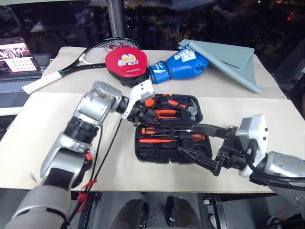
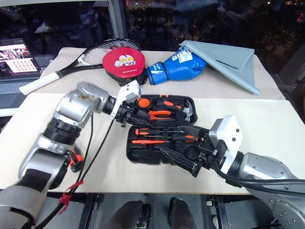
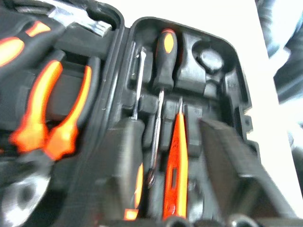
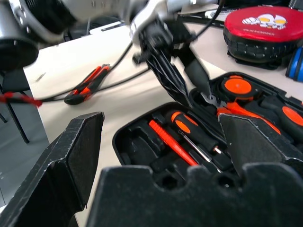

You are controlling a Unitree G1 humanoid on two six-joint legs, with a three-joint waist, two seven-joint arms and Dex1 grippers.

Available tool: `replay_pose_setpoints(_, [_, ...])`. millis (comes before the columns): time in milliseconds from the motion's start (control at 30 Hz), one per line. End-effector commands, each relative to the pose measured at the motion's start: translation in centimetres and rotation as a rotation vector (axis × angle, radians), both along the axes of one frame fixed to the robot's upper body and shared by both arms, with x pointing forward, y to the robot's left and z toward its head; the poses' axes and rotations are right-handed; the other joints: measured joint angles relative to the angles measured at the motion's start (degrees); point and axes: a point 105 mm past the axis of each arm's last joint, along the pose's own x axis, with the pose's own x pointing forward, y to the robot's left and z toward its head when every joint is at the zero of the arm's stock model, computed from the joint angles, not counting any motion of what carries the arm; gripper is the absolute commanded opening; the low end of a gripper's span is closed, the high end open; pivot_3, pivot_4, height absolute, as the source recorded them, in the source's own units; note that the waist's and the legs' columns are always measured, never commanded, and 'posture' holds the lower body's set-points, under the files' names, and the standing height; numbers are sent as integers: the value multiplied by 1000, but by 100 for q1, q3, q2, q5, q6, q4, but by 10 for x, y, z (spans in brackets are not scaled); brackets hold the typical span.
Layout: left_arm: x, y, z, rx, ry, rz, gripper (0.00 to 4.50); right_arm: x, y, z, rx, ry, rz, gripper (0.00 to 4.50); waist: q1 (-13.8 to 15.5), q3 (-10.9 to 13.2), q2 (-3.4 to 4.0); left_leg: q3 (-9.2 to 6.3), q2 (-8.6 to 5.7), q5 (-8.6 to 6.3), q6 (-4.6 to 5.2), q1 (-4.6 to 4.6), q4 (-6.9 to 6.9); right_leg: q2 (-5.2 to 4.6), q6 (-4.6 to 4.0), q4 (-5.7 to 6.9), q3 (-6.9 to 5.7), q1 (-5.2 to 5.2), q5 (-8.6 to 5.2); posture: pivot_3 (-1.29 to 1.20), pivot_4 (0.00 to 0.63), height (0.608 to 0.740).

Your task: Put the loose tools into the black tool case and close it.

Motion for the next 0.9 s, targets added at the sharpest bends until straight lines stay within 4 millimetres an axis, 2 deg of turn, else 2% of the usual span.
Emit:
replay_pose_setpoints(33, [0, -3, -6, 20, -48, 6, 83, -3, -2, 8, -11, -36, 1, 4500, 12, 0, 0, 0, -1, 0, 0, 0, 1, -1, 0, 0, 0, 2, 0, 0, 150, 732])
replay_pose_setpoints(433, [-6, -2, -28, 36, -28, 1, 83, -3, 0, 10, -2, -40, 5, 4500, 9, 0, 0, 1, -1, -1, 2, 0, 2, -2, 2, -1, 1, 2, 1, 0, 150, 732])
replay_pose_setpoints(900, [-10, 7, -56, 151, -71, 1, 83, -1, 0, 14, 23, -43, -1, 4500, 8, -13, 7, 1, 0, -2, 4, 7, 1, -3, 2, -1, 1, 7, 1, 0, 150, 732])
